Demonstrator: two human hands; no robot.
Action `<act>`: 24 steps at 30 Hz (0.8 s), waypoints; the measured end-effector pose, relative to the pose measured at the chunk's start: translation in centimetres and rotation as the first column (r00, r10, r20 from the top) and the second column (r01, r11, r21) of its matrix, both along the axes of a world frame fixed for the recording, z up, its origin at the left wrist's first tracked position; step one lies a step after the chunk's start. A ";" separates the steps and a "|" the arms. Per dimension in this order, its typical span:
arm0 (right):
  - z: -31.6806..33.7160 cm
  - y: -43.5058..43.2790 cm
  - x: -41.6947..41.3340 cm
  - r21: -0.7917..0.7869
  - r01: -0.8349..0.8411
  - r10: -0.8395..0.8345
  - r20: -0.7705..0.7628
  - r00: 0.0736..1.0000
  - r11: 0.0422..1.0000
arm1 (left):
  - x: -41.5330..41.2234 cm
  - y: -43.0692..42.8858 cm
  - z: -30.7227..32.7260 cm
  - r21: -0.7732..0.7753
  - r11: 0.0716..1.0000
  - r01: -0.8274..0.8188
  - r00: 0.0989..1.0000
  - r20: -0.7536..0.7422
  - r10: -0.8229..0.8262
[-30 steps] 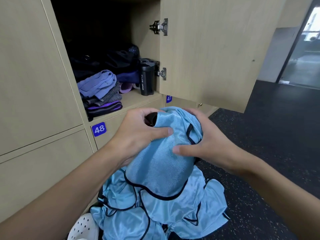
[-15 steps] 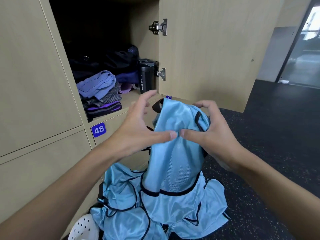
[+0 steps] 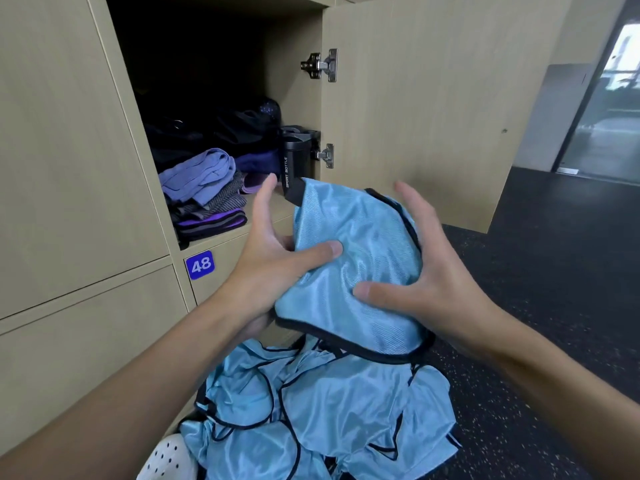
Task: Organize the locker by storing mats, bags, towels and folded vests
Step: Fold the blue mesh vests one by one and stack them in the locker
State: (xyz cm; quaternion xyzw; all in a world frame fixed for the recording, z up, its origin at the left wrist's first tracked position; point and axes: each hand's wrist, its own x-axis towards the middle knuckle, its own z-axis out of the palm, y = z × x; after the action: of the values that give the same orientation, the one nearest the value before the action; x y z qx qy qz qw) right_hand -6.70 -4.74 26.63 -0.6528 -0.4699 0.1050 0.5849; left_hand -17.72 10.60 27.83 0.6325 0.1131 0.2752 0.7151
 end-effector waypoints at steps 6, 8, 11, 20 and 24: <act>0.1 -0.2 0.3 -0.197 0.065 -0.049 0.086 0.995 0.978 | -0.4 -0.1 0.4 -0.010 0.999 0.048 0.998 0.028 -0.048; 0.2 -0.1 0.2 -0.219 0.104 -0.084 0.099 0.992 0.970 | -0.7 0.1 0.6 0.044 0.991 0.125 0.991 0.036 -0.127; 0.4 0.1 -0.2 -0.222 0.147 -0.128 0.099 0.987 0.964 | -1.2 0.9 0.6 0.310 0.932 0.187 0.982 -0.041 -0.184; 1.1 0.1 -0.8 -0.246 0.073 -0.082 -0.030 0.996 0.967 | -2.5 2.6 -0.3 0.810 0.579 0.090 0.976 -0.188 0.111; 1.8 2.1 0.3 -0.270 -0.046 0.002 -0.162 0.987 0.962 | -2.9 3.3 -0.5 0.775 0.613 0.153 0.960 -0.263 0.093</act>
State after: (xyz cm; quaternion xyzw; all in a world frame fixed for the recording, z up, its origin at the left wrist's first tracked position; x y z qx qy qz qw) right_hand -6.37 -2.66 28.38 -0.7109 -0.4102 0.2278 0.5239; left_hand -20.57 13.88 27.28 0.9157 0.0687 0.1933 0.3455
